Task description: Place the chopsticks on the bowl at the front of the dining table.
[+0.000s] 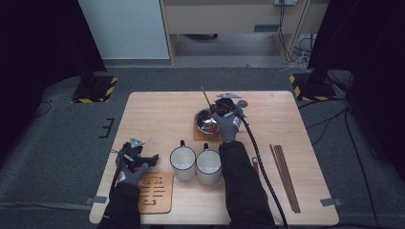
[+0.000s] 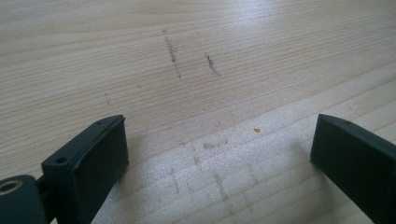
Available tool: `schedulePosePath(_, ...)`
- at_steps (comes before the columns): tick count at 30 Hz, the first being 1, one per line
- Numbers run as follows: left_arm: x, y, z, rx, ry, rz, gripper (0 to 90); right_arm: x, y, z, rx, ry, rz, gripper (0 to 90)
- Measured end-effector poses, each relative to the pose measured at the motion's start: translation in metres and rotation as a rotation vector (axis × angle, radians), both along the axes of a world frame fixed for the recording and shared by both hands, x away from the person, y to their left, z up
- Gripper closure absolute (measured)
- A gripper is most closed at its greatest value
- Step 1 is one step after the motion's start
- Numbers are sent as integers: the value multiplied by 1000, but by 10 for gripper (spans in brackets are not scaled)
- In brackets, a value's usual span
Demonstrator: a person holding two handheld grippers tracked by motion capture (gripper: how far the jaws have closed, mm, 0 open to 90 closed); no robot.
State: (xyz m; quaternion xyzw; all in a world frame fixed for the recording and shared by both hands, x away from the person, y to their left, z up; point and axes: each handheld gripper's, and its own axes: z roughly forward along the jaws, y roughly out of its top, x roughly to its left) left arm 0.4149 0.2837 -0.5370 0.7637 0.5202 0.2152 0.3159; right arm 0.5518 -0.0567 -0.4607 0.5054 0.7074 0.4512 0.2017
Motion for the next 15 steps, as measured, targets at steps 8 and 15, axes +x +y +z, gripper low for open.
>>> schedulePosePath(8, 0, 0, 0, 0, 0, 0, 29, 1, 5, -10, -11, 19, -3, 850)
schedulePosePath(15, 0, 0, 0, 0, 0, 0, 29, 1, 6, -16, -29, 36, -7, 849)
